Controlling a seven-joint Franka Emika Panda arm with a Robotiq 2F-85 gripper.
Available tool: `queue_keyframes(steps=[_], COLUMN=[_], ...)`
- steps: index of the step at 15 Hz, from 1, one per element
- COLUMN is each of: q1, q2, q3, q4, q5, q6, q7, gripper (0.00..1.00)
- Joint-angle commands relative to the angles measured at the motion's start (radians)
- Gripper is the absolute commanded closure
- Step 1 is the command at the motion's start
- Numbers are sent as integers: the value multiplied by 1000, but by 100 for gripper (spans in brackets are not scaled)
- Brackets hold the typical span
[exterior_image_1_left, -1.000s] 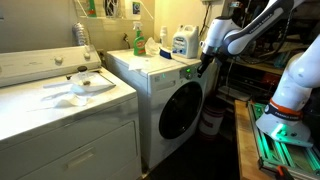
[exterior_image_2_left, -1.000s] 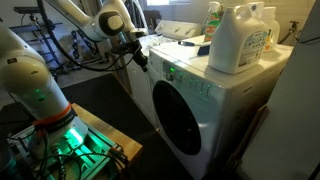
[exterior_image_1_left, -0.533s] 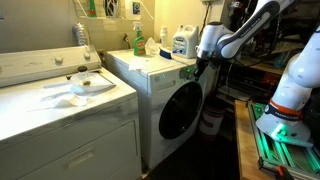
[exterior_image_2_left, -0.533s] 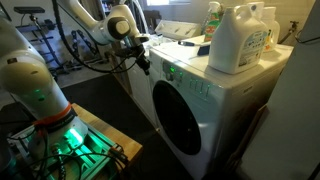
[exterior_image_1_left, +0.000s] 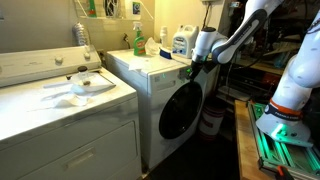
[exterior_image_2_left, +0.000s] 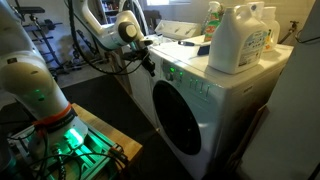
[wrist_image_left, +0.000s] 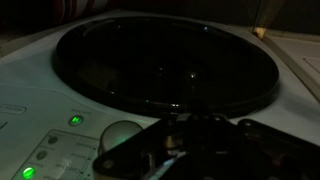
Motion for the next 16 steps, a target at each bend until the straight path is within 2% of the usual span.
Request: queue_keyframes(steps=[1, 5, 8, 16], q1=[-11, -11, -6, 1], q2=[75, 122, 150, 210], q3=[-15, -34, -42, -78], q4=[41, 81, 98, 167], q5=[-108, -220, -260, -478], q6=[58, 109, 140, 178], q7=[107, 236, 294, 558], gripper=[100, 100, 100, 100])
